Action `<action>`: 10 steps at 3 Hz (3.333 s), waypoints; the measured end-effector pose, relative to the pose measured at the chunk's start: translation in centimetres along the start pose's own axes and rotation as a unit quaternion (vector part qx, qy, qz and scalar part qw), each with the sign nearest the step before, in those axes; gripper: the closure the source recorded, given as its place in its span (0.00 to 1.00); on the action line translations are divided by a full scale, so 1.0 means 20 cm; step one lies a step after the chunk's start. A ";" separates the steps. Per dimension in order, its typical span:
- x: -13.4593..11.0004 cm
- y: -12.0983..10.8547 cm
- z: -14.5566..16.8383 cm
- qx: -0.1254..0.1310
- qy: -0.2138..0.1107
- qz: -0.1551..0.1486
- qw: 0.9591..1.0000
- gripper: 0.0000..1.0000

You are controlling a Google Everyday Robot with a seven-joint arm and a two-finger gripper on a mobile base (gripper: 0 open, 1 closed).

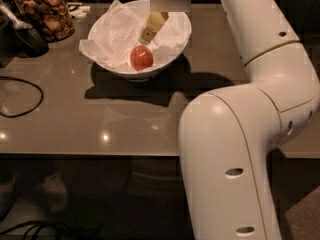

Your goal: Pick apple from white bowl

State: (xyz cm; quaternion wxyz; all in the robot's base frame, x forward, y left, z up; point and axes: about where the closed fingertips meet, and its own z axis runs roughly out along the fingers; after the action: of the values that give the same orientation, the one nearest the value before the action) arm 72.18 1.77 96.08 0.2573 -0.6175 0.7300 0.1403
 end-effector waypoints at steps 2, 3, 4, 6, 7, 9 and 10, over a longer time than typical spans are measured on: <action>0.08 -0.02 0.07 -0.010 0.016 0.026 0.999 0.19; 0.14 -0.01 0.12 -0.015 0.034 0.038 0.999 0.19; 0.17 0.00 0.18 -0.023 0.049 0.047 0.997 0.19; 0.20 0.01 0.23 -0.028 0.062 0.053 0.996 0.20; 0.19 0.02 0.24 -0.028 0.069 0.046 0.996 0.20; 0.15 0.02 0.31 -0.036 0.078 0.032 0.996 0.22; 0.14 0.02 0.35 -0.040 0.080 0.027 0.996 0.22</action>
Offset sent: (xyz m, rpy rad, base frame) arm -0.0152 -0.0287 -0.0324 -0.0864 0.1309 -0.0429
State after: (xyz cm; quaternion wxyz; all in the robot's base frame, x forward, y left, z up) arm 72.87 3.09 88.73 0.1691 -0.6163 0.7587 0.1265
